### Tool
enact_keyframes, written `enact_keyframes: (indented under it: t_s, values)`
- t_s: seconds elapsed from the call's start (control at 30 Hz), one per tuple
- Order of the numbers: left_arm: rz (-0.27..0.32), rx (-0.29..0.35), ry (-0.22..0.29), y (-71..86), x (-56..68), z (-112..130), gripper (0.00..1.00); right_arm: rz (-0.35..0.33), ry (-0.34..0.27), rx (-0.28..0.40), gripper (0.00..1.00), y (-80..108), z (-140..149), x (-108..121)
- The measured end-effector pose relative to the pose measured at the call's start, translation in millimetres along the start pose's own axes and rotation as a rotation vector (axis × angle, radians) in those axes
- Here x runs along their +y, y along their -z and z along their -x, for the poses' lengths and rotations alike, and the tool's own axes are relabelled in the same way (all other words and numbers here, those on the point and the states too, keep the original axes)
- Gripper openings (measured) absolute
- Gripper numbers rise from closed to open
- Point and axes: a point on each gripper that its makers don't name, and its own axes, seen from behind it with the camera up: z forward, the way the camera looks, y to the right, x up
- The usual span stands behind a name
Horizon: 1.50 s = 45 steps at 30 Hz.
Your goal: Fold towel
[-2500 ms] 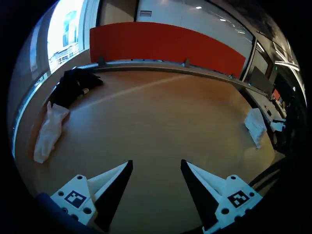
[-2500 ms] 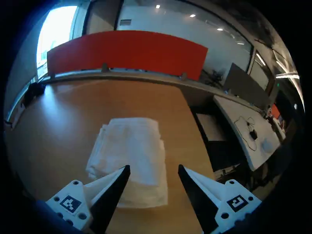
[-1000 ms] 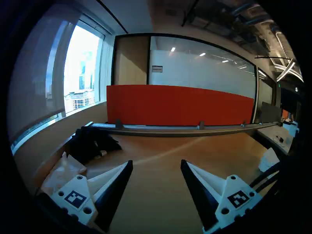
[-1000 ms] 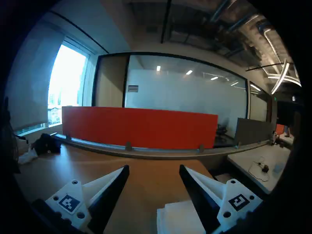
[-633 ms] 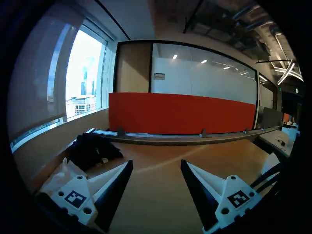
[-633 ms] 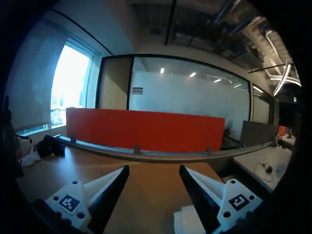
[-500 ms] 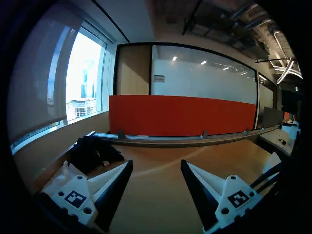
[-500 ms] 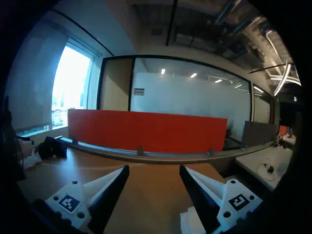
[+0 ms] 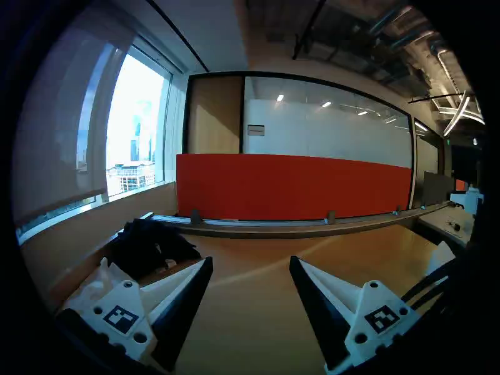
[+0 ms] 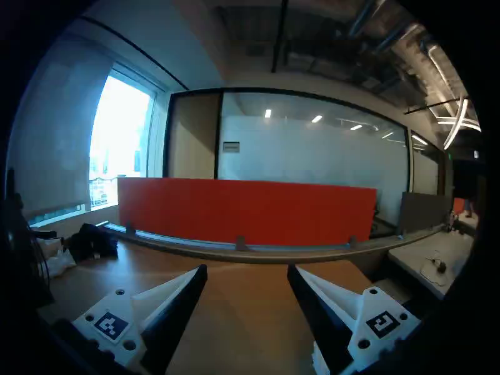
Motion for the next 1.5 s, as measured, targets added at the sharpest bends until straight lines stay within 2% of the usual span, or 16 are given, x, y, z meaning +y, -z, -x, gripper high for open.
enact_keyframes:
  t_s: [0.3,0.5,0.8,1.17,1.5]
  values:
    - [-0.007,0.022,-0.023,-0.8,-11.8,23,0.9,-0.009,-0.067,-0.01,1.0,1.3,2,-13]
    - [-0.019,0.054,-0.02,-2.1,-23.5,37,0.9,0.005,-0.061,0.002,1.0,1.0,4,-17]
    - [-0.005,0.089,-0.041,-9.6,-27.4,68,0.91,0.007,-0.036,0.021,1.0,-4.0,20,-26]
    - [-0.016,0.124,-0.024,-12.9,-33.6,103,0.9,-0.004,-0.035,0.047,1.0,-9.0,44,-31]
    - [-0.023,0.148,-0.019,-13.6,-35.1,112,0.9,-0.017,-0.019,0.056,1.0,-14.2,47,-35]
